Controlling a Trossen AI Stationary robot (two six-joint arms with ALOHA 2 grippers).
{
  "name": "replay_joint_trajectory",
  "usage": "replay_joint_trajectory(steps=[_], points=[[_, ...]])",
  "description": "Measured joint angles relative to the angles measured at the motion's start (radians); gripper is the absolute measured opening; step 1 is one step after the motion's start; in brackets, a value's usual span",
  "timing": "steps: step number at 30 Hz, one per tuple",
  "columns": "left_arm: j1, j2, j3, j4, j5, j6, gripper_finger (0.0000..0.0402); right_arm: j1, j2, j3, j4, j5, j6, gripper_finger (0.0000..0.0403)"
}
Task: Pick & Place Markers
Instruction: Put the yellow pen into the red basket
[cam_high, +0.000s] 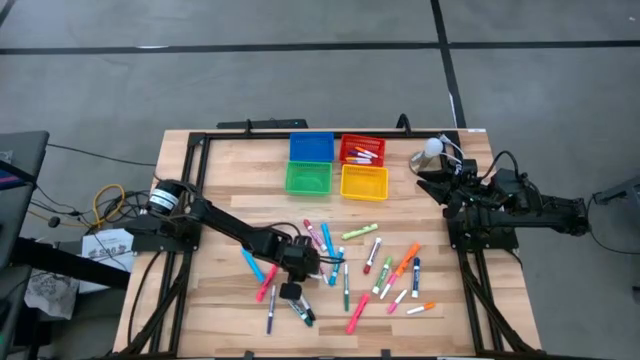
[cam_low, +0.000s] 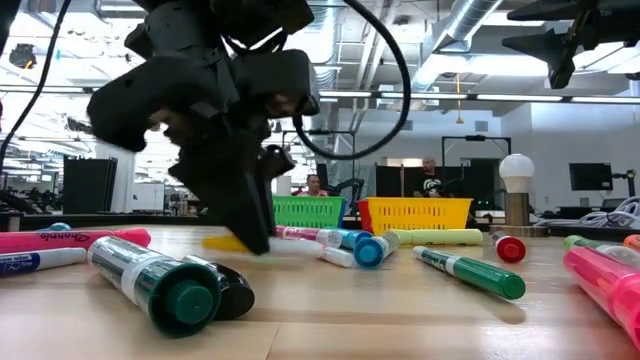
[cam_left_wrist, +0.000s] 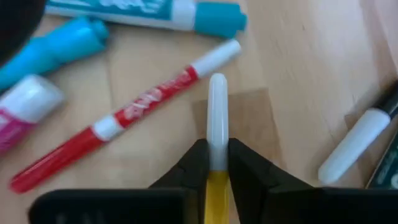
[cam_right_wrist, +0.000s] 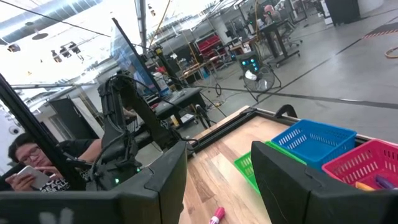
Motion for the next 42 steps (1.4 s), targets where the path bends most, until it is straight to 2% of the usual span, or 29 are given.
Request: replay_joint_trajectory(steps=[3, 9, 13, 17, 22, 27, 31, 34, 42], points=[[-0.002, -0.034, 0.000, -0.047, 0.009, -0.069, 0.0040, 0.000, 0.000, 0.000, 0.000, 0.000, 0.000, 0.0170], [-0.001, -0.122, 0.002, -0.091, 0.015, -0.185, 0.0062, 0.000, 0.000, 0.000, 0.000, 0.000, 0.000, 0.0170], [-0.002, -0.185, 0.002, -0.096, 0.016, -0.271, 0.0053, 0.000, 0.000, 0.000, 0.009, 0.000, 0.000, 0.0170], [-0.001, -0.226, 0.003, -0.091, -0.033, -0.296, 0.0046, 0.000, 0.000, 0.000, 0.041, -0.001, 0.033, 0.0170], [0.030, -0.261, 0.003, -0.072, -0.062, -0.309, 0.0059, 0.000, 0.000, 0.000, 0.080, -0.001, 0.051, 0.0170], [0.107, -0.323, 0.003, 0.070, -0.063, -0.315, 0.0054, 0.000, 0.014, 0.000, 0.099, -0.008, 0.072, 0.0170], [0.172, -0.356, 0.003, 0.249, -0.063, -0.316, 0.0051, 0.000, 0.063, 0.000, 0.137, -0.113, 0.106, 0.0170], [0.209, -0.363, 0.004, 0.388, -0.063, -0.326, 0.0056, 0.001, 0.127, 0.000, 0.164, -0.191, 0.112, 0.0170], [0.253, -0.361, 0.004, 0.634, -0.092, -0.334, 0.0053, 0.001, 0.366, 0.000, 0.442, -0.199, 0.051, 0.0174]])
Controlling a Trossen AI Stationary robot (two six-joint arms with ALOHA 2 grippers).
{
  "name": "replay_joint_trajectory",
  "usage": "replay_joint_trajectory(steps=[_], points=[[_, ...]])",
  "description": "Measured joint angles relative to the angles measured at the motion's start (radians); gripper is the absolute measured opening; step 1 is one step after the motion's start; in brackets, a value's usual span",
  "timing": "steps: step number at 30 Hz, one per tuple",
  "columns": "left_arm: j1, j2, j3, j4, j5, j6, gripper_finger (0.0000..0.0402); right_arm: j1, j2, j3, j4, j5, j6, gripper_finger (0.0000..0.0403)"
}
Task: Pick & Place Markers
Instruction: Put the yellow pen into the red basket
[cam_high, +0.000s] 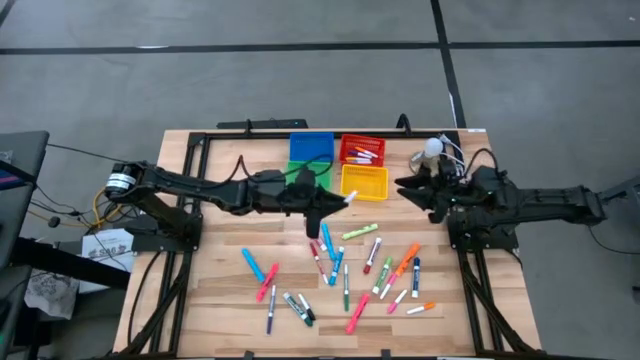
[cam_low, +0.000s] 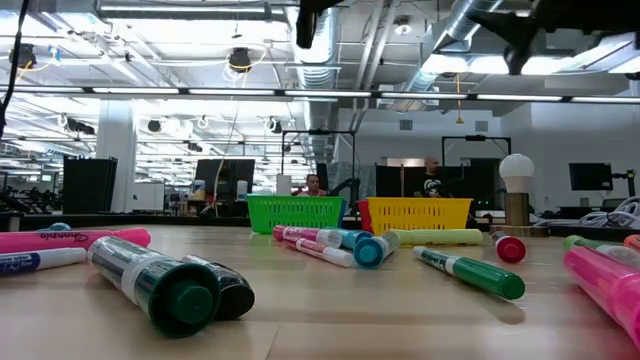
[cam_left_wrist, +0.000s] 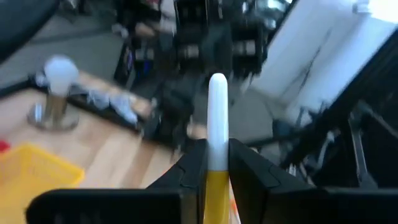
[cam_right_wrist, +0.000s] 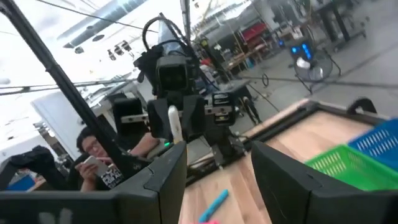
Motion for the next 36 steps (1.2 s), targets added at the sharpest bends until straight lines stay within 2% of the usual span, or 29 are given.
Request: replay_joint_trajectory(steps=[11, 17, 26, 30, 36], points=[[0.004, 0.001, 0.000, 0.049, -0.045, 0.004, 0.0054, 0.000, 0.335, 0.000, 0.362, -0.015, -0.061, 0.0240], [0.014, 0.002, 0.000, 0.061, -0.047, 0.004, 0.0056, 0.006, 0.509, 0.009, 0.619, -0.015, -0.056, 0.0246], [0.021, 0.001, 0.000, 0.066, -0.048, 0.003, 0.0057, 0.004, 0.707, 0.191, 0.619, -0.017, -0.113, 0.0245], [0.021, -0.001, 0.000, 0.061, -0.045, 0.001, 0.0057, -0.005, 0.745, 0.247, 0.596, -0.041, -0.138, 0.0245], [0.021, 0.000, 0.000, 0.057, -0.044, 0.001, 0.0057, -0.025, 0.752, 0.260, 0.582, -0.111, -0.128, 0.0245]])
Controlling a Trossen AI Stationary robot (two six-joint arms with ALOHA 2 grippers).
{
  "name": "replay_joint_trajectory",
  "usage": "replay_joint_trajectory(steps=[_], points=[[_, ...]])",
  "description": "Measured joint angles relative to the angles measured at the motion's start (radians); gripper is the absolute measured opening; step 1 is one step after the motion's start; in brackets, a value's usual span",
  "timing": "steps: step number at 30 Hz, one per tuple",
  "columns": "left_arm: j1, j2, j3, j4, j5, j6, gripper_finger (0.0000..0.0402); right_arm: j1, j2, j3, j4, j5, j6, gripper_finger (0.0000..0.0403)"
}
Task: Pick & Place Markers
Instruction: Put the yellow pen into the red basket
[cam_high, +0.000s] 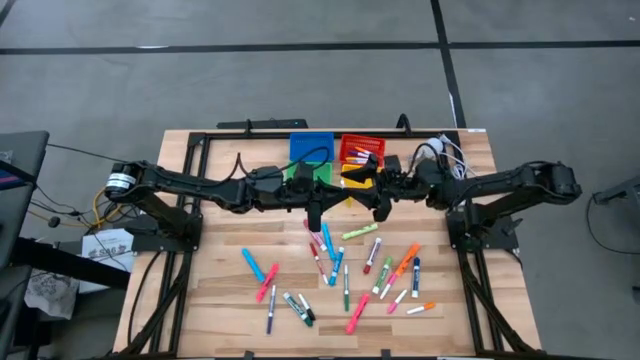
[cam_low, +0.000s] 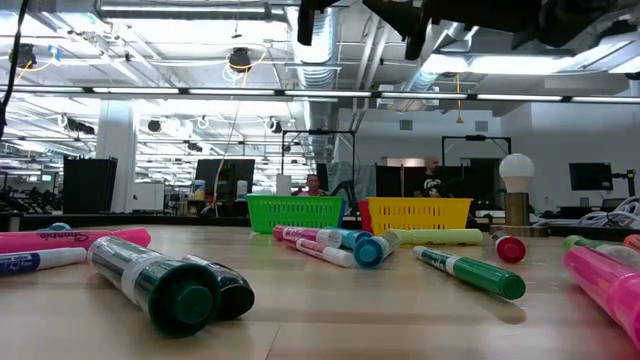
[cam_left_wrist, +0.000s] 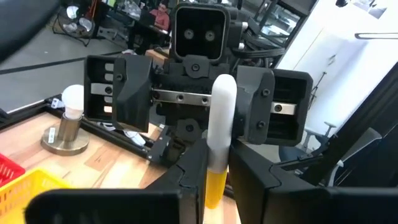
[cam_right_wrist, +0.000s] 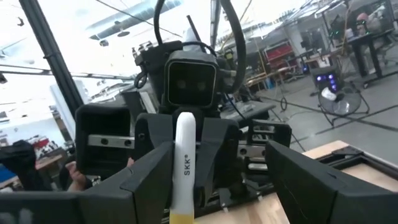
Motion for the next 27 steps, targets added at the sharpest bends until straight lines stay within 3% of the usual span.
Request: replay_joint_trajectory(steps=[16, 27], points=[[0.000, 0.000, 0.000, -0.001, -0.003, 0.000, 0.0053, -0.020, -0.008, 0.002, -0.021, -0.030, 0.035, 0.0245], [0.000, 0.000, 0.000, -0.008, -0.004, 0.000, 0.0055, -0.041, -0.007, 0.149, -0.294, -0.061, -0.013, 0.0244]])
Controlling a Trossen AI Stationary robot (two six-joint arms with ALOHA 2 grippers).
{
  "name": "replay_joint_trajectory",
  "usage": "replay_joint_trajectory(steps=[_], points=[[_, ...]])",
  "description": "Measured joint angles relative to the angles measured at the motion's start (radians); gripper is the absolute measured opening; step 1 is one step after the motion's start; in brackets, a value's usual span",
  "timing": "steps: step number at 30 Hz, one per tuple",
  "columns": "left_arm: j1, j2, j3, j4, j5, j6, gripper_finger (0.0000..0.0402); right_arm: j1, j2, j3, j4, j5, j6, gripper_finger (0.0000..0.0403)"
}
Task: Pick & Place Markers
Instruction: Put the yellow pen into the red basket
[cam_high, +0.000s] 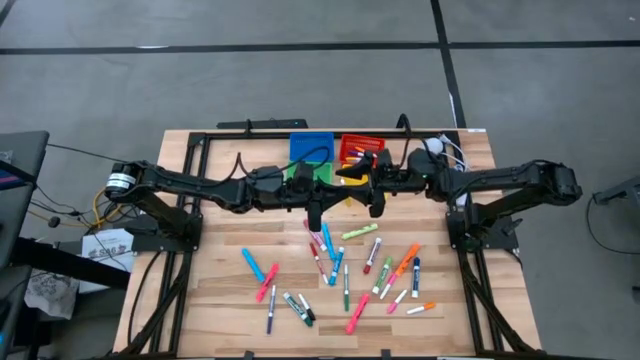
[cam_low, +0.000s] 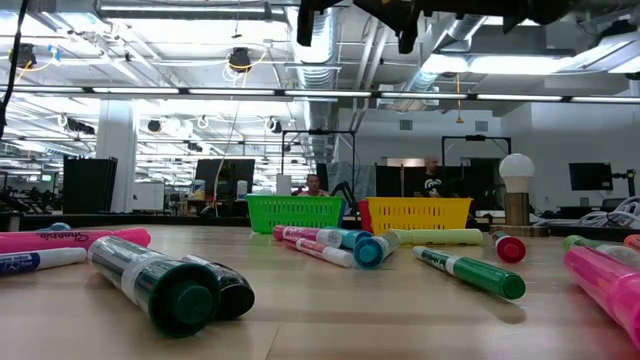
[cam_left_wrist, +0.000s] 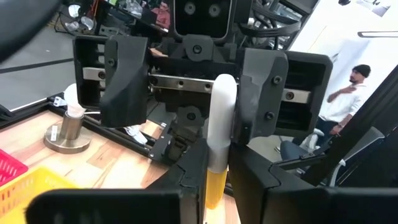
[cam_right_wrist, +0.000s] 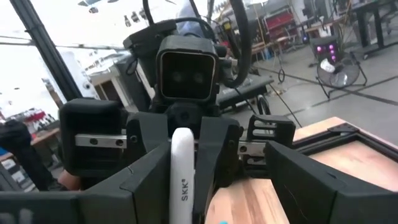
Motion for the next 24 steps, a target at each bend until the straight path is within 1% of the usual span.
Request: replay_joint_trajectory(steps=[4, 7, 11, 20, 23, 24], points=[[0.001, 0.000, 0.000, -0.004, -0.003, 0.000, 0.0054, -0.012, 0.000, 0.006, -0.015, -0.009, 0.001, 0.0234], [0.000, 0.000, 0.000, -0.006, -0.002, 0.000, 0.0056, -0.011, 0.000, 0.007, -0.015, -0.012, 0.001, 0.0212], [0.001, 0.000, 0.000, -0.008, -0.003, 0.000, 0.0057, -0.006, 0.000, 0.007, -0.013, -0.012, 0.001, 0.0169], [0.001, 0.000, 0.000, -0.013, -0.003, 0.000, 0.0060, -0.001, 0.000, 0.007, -0.011, -0.036, 0.002, 0.0054], [0.001, 0.000, 0.000, -0.013, -0.005, 0.003, 0.0060, -0.001, 0.000, 0.007, -0.011, -0.046, 0.005, 0.0028], [0.001, 0.000, 0.000, -0.013, -0.004, 0.004, 0.0061, -0.001, 0.000, 0.007, -0.011, -0.048, 0.005, 0.0026]])
